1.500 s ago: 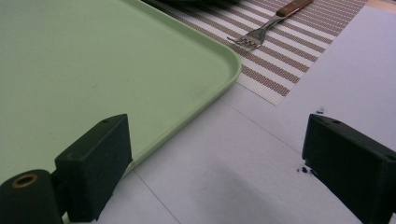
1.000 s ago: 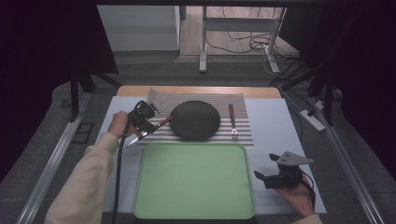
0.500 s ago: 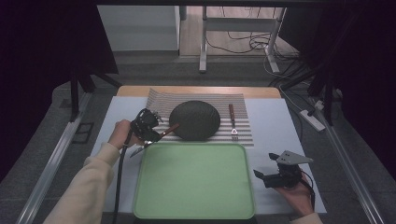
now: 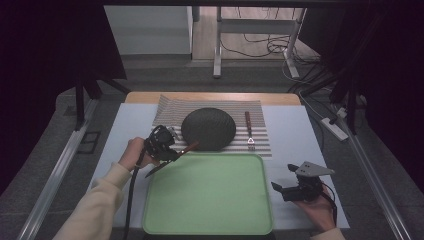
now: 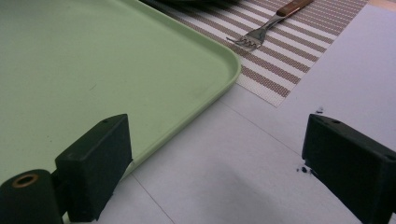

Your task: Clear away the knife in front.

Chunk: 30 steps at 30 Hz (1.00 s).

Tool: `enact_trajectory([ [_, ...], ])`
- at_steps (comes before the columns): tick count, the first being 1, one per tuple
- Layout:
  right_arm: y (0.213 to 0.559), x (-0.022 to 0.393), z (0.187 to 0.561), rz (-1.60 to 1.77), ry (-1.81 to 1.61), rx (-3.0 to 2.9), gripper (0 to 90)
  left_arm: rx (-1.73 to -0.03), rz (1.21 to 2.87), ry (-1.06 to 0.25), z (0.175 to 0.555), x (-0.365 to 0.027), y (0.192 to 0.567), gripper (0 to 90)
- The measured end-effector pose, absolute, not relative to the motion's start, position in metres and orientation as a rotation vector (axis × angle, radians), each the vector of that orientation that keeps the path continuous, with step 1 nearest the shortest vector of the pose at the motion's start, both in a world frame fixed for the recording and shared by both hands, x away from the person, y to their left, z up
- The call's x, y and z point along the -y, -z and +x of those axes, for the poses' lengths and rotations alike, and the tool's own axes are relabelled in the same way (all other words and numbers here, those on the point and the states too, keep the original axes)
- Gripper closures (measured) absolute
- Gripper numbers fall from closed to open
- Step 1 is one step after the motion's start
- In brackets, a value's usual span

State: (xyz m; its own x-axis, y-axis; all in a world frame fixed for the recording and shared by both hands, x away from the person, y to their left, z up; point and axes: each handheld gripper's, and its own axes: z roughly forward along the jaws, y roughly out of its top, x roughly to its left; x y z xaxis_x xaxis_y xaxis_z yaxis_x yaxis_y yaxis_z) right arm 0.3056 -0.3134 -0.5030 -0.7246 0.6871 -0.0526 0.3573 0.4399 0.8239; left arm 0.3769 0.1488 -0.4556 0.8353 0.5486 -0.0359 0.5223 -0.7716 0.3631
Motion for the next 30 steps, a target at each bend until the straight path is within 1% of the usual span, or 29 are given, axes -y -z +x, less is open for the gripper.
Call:
enact_trajectory([
  [6,0.503,0.313,0.305,0.885,-1.184,-2.318,8.4,-0.768,2.655,-0.081,0.365,-0.139,0.460,77.6],
  [17,0.503,0.313,0.306,0.889,-1.186,-2.318,8.4,-0.711,2.661,0.002,0.342,-0.120,0.480,77.6],
  [30,0.504,0.313,0.306,0.886,-1.180,-2.321,8.4,-0.697,2.656,0.074,0.315,-0.118,0.501,77.5],
])
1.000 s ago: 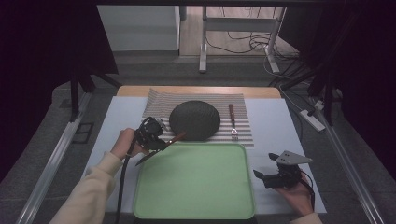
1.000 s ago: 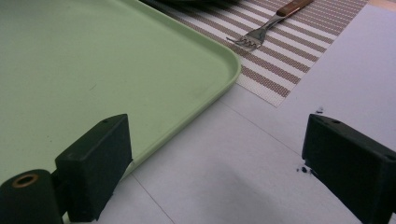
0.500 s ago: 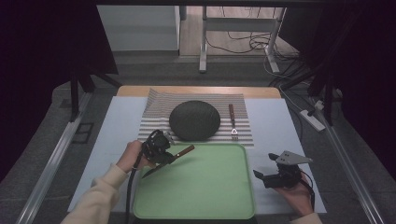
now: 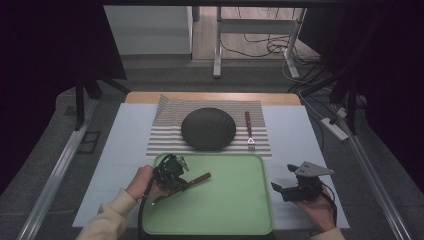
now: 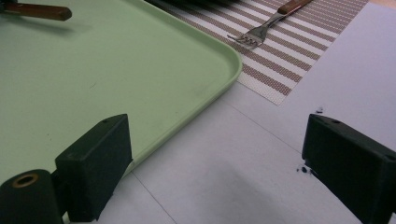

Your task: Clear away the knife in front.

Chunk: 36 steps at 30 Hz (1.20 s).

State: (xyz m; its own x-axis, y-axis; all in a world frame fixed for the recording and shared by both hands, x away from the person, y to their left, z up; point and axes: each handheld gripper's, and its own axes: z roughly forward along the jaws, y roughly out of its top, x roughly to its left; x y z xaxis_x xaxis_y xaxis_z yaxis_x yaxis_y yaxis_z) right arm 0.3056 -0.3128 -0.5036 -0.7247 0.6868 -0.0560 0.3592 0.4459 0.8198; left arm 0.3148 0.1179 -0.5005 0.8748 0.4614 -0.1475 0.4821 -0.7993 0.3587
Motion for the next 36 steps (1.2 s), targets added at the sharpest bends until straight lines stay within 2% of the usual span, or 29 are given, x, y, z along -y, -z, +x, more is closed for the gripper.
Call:
enact_trajectory([
  [4,0.504,0.313,0.306,0.886,-1.177,-2.321,8.4,-0.686,2.644,0.046,0.310,-0.116,0.499,76.4],
  [5,0.504,0.313,0.306,0.886,-1.177,-2.321,8.4,-0.686,2.644,0.046,0.310,-0.116,0.499,72.6],
  [6,0.504,0.313,0.306,0.886,-1.177,-2.321,8.4,-0.693,2.622,0.026,0.310,-0.116,0.497,72.6],
  [7,0.504,0.313,0.306,0.885,-1.177,-2.320,8.4,-0.684,2.593,-0.010,0.311,-0.116,0.492,63.2],
  [8,0.504,0.313,0.306,0.885,-1.177,-2.320,8.4,-0.684,2.593,-0.010,0.311,-0.116,0.492,63.5],
  [10,0.504,0.313,0.306,0.887,-1.176,-2.321,8.4,-0.639,2.541,-0.057,0.311,-0.111,0.484,67.2],
  [11,0.504,0.313,0.306,0.887,-1.176,-2.321,8.4,-0.639,2.541,-0.057,0.311,-0.111,0.484,72.0],
  [12,0.504,0.313,0.306,0.886,-1.177,-2.320,8.4,-0.620,2.528,-0.060,0.311,-0.108,0.481,72.0],
  [13,0.504,0.313,0.306,0.885,-1.176,-2.320,8.4,-0.600,2.522,-0.068,0.311,-0.105,0.480,83.8],
  [14,0.504,0.313,0.306,0.885,-1.176,-2.320,8.4,-0.584,2.520,-0.066,0.311,-0.103,0.480,83.8],
  [15,0.504,0.313,0.306,0.887,-1.177,-2.320,8.4,-0.555,2.515,-0.045,0.312,-0.096,0.481,88.3],
  [27,0.503,0.313,0.305,0.883,-1.179,-2.317,8.4,-0.490,2.586,0.019,0.318,-0.065,0.506,88.5],
  [36,0.503,0.313,0.305,0.882,-1.177,-2.320,8.4,-0.552,2.584,-0.021,0.324,-0.075,0.510,88.5],
])
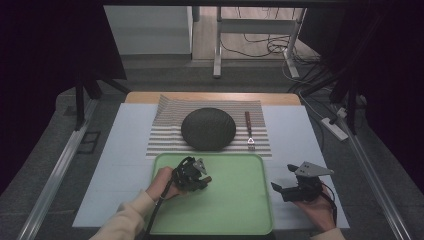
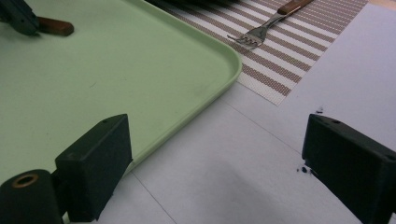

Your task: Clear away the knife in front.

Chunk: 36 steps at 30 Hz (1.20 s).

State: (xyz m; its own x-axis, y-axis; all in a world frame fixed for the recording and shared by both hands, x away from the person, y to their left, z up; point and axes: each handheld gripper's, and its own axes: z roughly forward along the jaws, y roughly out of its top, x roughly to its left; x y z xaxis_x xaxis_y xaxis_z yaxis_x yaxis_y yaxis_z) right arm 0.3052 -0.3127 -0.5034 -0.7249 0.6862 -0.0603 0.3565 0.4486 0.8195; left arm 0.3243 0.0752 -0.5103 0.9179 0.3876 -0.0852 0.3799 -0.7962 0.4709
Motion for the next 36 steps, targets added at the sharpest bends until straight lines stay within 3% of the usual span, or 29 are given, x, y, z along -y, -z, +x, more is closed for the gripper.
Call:
enact_trajectory([
  [17,0.503,0.313,0.305,0.884,-1.178,-2.319,8.4,-0.846,2.484,-0.125,0.344,-0.133,0.515,88.5],
  [36,0.503,0.313,0.305,0.881,-1.177,-2.321,8.4,-0.987,2.445,-0.183,0.327,-0.168,0.518,88.6],
])
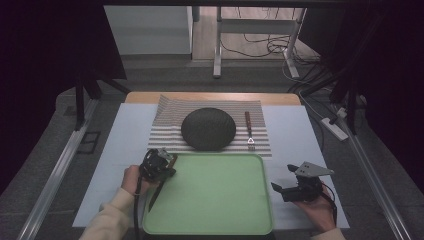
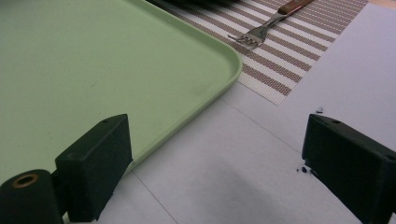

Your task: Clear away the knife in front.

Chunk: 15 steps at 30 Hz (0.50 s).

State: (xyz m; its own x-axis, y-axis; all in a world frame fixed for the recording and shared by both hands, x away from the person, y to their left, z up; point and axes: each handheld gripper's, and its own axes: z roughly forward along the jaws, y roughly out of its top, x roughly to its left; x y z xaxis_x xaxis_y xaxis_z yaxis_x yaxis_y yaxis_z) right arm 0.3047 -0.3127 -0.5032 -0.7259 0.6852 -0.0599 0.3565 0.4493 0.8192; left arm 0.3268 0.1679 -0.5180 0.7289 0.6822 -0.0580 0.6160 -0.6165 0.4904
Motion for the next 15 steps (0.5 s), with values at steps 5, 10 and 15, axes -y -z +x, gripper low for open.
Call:
enact_trajectory([
  [5,0.503,0.313,0.305,0.882,-1.178,-2.320,8.4,-1.032,2.425,-0.199,0.320,-0.180,0.519,88.6],
  [10,0.503,0.312,0.305,0.880,-1.180,-2.321,8.4,-1.056,2.408,-0.202,0.313,-0.188,0.520,88.5],
  [15,0.503,0.312,0.305,0.881,-1.180,-2.320,8.4,-1.059,2.406,-0.203,0.310,-0.189,0.520,88.6],
])
